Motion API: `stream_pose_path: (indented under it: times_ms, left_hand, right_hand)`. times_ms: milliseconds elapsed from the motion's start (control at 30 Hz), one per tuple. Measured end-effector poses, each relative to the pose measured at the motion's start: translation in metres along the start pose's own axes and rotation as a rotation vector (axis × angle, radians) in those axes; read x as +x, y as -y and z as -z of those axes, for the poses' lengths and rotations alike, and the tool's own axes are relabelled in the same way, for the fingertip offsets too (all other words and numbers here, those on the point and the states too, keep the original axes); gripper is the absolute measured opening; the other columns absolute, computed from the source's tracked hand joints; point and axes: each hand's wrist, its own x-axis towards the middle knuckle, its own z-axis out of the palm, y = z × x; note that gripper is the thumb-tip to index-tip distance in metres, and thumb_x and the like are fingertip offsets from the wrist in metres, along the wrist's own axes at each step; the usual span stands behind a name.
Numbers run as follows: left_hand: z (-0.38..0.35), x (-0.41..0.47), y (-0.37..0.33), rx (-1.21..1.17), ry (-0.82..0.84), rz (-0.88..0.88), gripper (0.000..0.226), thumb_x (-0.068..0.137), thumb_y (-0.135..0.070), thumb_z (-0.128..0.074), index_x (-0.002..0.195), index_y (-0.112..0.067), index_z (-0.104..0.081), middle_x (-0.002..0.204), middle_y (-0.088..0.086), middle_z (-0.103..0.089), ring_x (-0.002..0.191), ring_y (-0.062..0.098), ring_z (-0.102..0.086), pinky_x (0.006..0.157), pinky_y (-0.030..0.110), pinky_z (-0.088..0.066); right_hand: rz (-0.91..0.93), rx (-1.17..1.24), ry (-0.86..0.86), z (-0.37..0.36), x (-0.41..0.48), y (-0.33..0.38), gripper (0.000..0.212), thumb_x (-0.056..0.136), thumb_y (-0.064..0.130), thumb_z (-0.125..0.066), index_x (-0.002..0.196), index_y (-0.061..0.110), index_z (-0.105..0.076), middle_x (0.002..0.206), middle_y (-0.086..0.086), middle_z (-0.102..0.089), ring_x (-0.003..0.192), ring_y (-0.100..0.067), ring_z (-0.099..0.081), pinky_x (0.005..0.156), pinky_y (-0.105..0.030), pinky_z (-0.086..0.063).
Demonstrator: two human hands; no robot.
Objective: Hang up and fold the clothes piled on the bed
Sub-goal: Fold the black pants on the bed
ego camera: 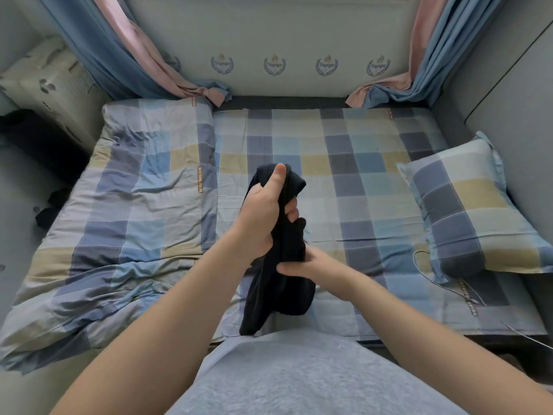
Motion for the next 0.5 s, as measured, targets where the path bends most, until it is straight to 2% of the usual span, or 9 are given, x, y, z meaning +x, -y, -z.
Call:
stream_pose_path:
  times_ms: [100,133,200,267,333,400,433,500]
  left_hand:
    - [-0.003,0.002,-0.01,-0.021,-0.005,-0.036,0.043,0.103,-0.045,-0.051,0.079,-0.009,-0.054,0.058,0.005,-0.053,0.051,0.018,-0.052,0.057,0.03,-0.051]
    - [-0.002,0.004,-0.011,-0.027,-0.025,-0.043,0.042,0.102,-0.044,-0.053,0.084,-0.007,-0.058,0.061,0.006,-0.058,0.055,0.019,-0.058,0.063,0.034,-0.054]
    - [0.004,0.01,-0.012,-0.074,-0.07,-0.039,0.042,0.099,-0.043,-0.059,0.105,-0.002,-0.06,0.075,0.007,-0.072,0.074,0.022,-0.072,0.075,0.038,-0.058]
    - [0.013,0.017,-0.01,-0.067,-0.04,-0.053,0.049,0.096,-0.043,-0.061,0.125,-0.004,-0.057,0.103,0.009,-0.076,0.102,0.025,-0.073,0.087,0.038,-0.059]
    - [0.02,0.021,-0.003,0.103,0.041,-0.056,0.054,0.092,-0.051,-0.063,0.13,-0.013,-0.058,0.124,0.005,-0.07,0.119,0.024,-0.065,0.099,0.041,-0.052]
    - [0.022,0.017,0.011,0.291,0.101,-0.007,0.055,0.082,-0.064,-0.066,0.125,-0.03,-0.061,0.126,-0.008,-0.068,0.121,0.014,-0.061,0.104,0.04,-0.047]
    - [0.023,0.015,0.021,0.327,0.129,0.019,0.059,0.077,-0.067,-0.068,0.124,-0.033,-0.061,0.126,-0.009,-0.068,0.121,0.012,-0.061,0.104,0.039,-0.047]
    - [0.028,0.011,0.044,0.302,0.242,0.083,0.065,0.075,-0.06,-0.076,0.129,-0.029,-0.059,0.128,-0.002,-0.068,0.119,0.017,-0.065,0.103,0.039,-0.051]
  right_hand:
    - [-0.028,-0.14,-0.134,-0.004,0.012,-0.02,0.02,0.09,0.041,-0.071,0.109,0.044,-0.066,0.108,0.022,-0.072,0.102,0.0,-0.066,0.096,-0.031,-0.05]
    - [-0.017,-0.159,-0.19,-0.002,0.013,-0.023,0.016,0.094,0.041,-0.067,0.11,0.04,-0.066,0.108,0.021,-0.071,0.104,-0.005,-0.065,0.097,-0.034,-0.05]
    - [0.02,-0.136,-0.297,0.003,0.012,-0.022,0.013,0.098,0.041,-0.061,0.107,0.033,-0.067,0.105,0.016,-0.071,0.105,-0.014,-0.067,0.093,-0.034,-0.052]
    - [0.031,-0.026,-0.405,0.006,0.009,-0.014,0.015,0.1,0.042,-0.057,0.101,0.032,-0.068,0.093,0.014,-0.075,0.098,-0.017,-0.07,0.08,-0.028,-0.054]
    - [0.046,0.15,-0.533,0.009,0.005,0.002,0.023,0.1,0.041,-0.055,0.095,0.026,-0.072,0.084,0.008,-0.077,0.085,-0.016,-0.073,0.07,-0.027,-0.053]
    - [0.091,0.307,-0.632,0.016,0.003,0.021,0.028,0.098,0.042,-0.057,0.092,0.021,-0.075,0.082,0.001,-0.077,0.077,-0.017,-0.074,0.069,-0.033,-0.055]
    - [0.122,0.36,-0.648,0.02,0.003,0.032,0.031,0.096,0.044,-0.059,0.095,0.018,-0.076,0.087,-0.003,-0.078,0.081,-0.02,-0.075,0.071,-0.037,-0.058]
    - [0.155,0.436,-0.664,0.025,0.004,0.052,0.039,0.096,0.047,-0.06,0.108,0.012,-0.073,0.099,-0.011,-0.077,0.092,-0.03,-0.074,0.083,-0.046,-0.06]
